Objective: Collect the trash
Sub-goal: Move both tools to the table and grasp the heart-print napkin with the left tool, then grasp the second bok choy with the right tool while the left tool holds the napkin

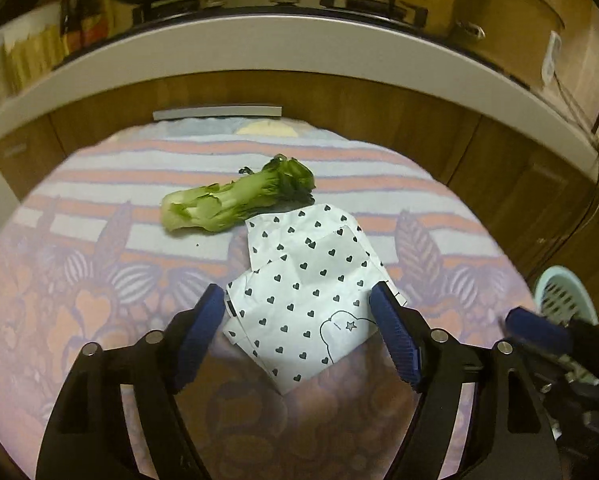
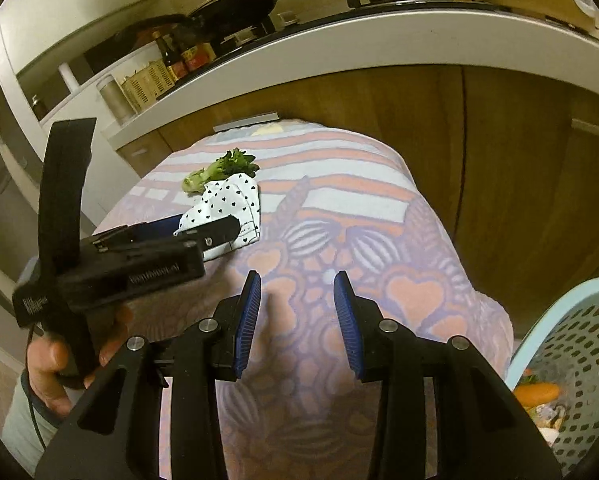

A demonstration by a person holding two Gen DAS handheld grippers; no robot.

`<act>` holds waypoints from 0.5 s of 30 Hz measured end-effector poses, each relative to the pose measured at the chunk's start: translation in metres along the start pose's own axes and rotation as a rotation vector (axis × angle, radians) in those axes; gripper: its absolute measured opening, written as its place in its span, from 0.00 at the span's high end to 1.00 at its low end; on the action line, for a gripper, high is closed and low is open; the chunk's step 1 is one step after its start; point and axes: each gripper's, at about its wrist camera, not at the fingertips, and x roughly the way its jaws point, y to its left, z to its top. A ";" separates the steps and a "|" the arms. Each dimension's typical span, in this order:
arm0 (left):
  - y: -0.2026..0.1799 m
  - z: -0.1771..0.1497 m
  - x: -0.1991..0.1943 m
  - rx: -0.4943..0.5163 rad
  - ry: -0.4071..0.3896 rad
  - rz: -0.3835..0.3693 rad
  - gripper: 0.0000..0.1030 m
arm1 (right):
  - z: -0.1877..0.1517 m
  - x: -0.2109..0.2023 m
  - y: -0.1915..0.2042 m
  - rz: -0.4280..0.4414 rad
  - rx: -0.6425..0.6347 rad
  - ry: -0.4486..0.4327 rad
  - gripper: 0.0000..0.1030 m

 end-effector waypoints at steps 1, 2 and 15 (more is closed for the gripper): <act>-0.002 -0.001 -0.001 0.005 -0.004 0.016 0.44 | 0.000 0.000 -0.001 0.003 0.006 0.002 0.66; 0.001 -0.001 -0.002 0.006 -0.006 0.029 0.46 | 0.000 0.000 -0.001 0.005 0.010 0.004 0.66; 0.009 -0.011 -0.040 -0.088 -0.074 -0.032 0.95 | 0.007 0.001 0.020 -0.024 -0.083 0.019 0.66</act>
